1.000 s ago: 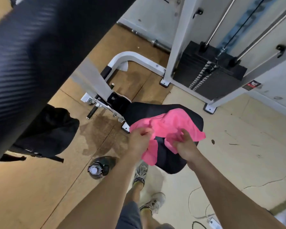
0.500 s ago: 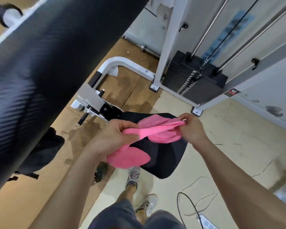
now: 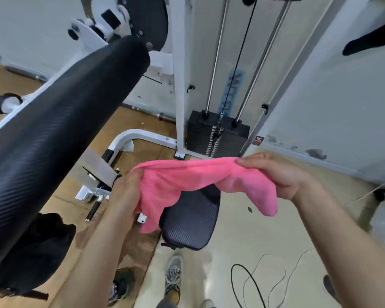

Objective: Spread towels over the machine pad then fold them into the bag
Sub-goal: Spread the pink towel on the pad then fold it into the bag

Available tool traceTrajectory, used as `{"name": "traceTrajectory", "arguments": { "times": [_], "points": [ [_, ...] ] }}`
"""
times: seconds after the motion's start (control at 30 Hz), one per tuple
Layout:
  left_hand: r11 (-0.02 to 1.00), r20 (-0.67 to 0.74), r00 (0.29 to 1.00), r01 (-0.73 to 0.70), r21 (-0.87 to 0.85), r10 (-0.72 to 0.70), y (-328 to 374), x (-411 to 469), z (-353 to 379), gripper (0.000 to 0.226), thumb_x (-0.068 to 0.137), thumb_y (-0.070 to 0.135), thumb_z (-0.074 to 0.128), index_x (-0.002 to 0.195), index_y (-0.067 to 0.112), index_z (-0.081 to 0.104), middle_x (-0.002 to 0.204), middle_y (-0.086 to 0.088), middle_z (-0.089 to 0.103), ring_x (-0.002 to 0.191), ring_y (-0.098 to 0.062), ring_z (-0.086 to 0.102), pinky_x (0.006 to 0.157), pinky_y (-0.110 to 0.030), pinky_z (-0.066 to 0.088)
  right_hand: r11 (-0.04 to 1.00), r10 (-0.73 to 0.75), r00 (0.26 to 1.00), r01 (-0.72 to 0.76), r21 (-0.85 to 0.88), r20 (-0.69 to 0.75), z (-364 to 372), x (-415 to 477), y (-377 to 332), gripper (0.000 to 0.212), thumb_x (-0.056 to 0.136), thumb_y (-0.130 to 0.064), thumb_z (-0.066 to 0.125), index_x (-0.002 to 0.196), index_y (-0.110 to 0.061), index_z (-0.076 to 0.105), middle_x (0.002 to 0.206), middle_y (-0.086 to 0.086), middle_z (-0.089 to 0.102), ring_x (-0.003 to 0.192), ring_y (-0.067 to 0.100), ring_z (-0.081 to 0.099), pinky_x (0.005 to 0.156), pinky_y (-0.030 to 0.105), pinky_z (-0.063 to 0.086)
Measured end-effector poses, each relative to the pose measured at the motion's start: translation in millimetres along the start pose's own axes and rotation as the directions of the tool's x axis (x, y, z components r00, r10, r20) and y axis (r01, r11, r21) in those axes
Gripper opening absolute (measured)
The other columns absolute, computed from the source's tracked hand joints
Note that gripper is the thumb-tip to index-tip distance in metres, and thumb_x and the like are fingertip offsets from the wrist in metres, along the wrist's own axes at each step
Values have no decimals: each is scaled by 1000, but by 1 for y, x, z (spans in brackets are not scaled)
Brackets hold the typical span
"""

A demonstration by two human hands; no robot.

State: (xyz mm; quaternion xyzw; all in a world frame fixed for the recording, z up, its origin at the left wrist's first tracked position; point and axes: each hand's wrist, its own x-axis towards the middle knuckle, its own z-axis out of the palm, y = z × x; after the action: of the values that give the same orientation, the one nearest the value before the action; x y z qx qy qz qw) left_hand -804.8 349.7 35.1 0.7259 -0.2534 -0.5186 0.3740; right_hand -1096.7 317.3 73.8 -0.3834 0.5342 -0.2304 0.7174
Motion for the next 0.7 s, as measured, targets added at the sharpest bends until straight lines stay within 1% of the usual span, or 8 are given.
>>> {"name": "traceTrajectory", "arguments": {
  "times": [0.13,0.27,0.37,0.47,0.53,0.57,0.63,0.7],
  "points": [
    [947,-69,948,-302,112,310,8,-29,-5,29,91,34,56,83,8,66,71,-3,57,70,-20,51,59,-32,35,956,-164,986,151,253,28,-14,-49,11,66,60,-21,89,112,9,61,83,16,65,73,23,62,73,29,53],
    [909,-71,915,-381,168,397,38,-59,-7,27,88,26,67,71,8,55,62,-6,45,57,-19,40,47,-27,29,935,-243,960,269,231,-138,-23,-106,5,23,73,-1,70,96,0,67,74,10,68,63,18,64,61,22,55],
    [946,104,948,-310,95,300,60,-75,-11,18,87,22,70,86,5,69,66,-11,62,62,-22,56,56,-25,46,941,-326,869,262,-214,-372,-24,-122,-9,13,82,2,65,84,-10,70,69,5,67,62,19,60,57,23,52],
    [912,206,933,-340,227,296,75,-83,-29,27,83,37,72,82,11,77,81,-13,74,73,-25,66,76,-40,55,657,-531,704,-9,-754,-471,-25,-124,-26,5,83,-16,66,85,-15,71,78,9,68,73,27,63,66,32,50],
    [856,155,908,-418,304,388,84,-85,-40,34,82,42,72,69,10,67,71,-12,64,61,-21,55,58,-31,48,540,-585,671,-97,-836,-456,-24,-121,-33,14,85,-25,65,90,-14,72,84,12,70,81,31,65,70,36,52],
    [816,84,880,-466,343,467,90,-85,-45,35,82,40,72,66,12,59,65,-11,52,56,-19,46,51,-28,38,569,-577,675,-72,-819,-460,-24,-117,-34,15,86,-25,64,89,-13,73,83,14,70,78,32,65,67,36,52],
    [732,-105,769,-546,407,631,98,-76,-52,35,81,35,72,66,11,52,62,-6,41,55,-19,36,50,-28,27,754,-511,688,71,-653,-515,-19,-107,-34,15,87,-19,63,86,-10,74,76,15,69,63,27,62,56,31,48],
    [720,-226,696,-585,373,682,103,-65,-54,28,81,27,67,65,12,50,59,-2,42,55,-17,35,51,-28,29,942,-335,736,264,-206,-588,-13,-99,-31,14,89,-13,60,91,-6,72,67,9,68,54,21,59,50,25,45]
  ]
}}
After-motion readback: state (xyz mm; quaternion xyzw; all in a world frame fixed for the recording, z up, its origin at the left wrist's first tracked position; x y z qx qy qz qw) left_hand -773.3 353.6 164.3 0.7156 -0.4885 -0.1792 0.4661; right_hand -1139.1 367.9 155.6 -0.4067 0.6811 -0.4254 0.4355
